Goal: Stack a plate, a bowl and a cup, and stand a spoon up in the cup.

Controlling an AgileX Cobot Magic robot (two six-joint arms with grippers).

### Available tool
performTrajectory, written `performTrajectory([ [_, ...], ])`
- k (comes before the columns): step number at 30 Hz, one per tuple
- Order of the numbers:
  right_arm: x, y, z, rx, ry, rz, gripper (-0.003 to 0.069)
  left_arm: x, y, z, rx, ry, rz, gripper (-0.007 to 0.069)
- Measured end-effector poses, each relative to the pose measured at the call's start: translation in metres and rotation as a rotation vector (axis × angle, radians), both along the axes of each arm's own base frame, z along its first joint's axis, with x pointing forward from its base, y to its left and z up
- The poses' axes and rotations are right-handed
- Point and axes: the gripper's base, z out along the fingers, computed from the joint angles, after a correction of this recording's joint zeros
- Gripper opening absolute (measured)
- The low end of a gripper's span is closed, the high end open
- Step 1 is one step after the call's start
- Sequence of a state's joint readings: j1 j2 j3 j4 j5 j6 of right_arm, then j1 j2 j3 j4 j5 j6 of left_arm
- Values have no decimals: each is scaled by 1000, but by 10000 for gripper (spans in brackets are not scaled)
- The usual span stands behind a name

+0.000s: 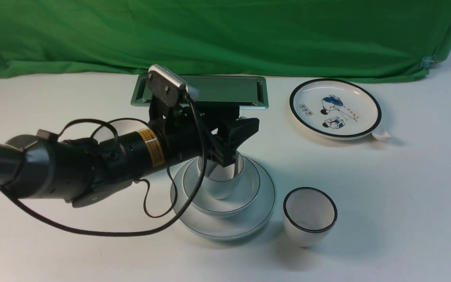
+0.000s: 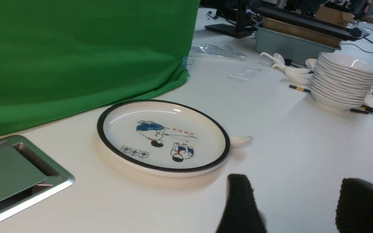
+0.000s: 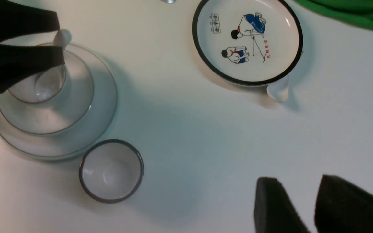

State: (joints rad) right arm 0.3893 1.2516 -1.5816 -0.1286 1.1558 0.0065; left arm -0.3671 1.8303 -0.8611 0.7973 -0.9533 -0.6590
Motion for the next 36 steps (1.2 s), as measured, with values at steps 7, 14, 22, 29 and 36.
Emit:
performTrajectory([
  [7,-50,-21,34,76,-220,12,111,-35,24,75,147,99,113,106],
  [14,-145,-62,27,181,-690,17,23,-104,73,133,127,49,365,1],
  [22,-201,-83,-62,273,-1031,42,23,-187,119,99,32,41,523,0],
  [29,-216,-86,-98,331,-1152,70,62,-230,134,61,-115,73,522,1],
  [36,-219,-86,-96,340,-1180,74,119,-235,135,58,-106,31,498,1],
])
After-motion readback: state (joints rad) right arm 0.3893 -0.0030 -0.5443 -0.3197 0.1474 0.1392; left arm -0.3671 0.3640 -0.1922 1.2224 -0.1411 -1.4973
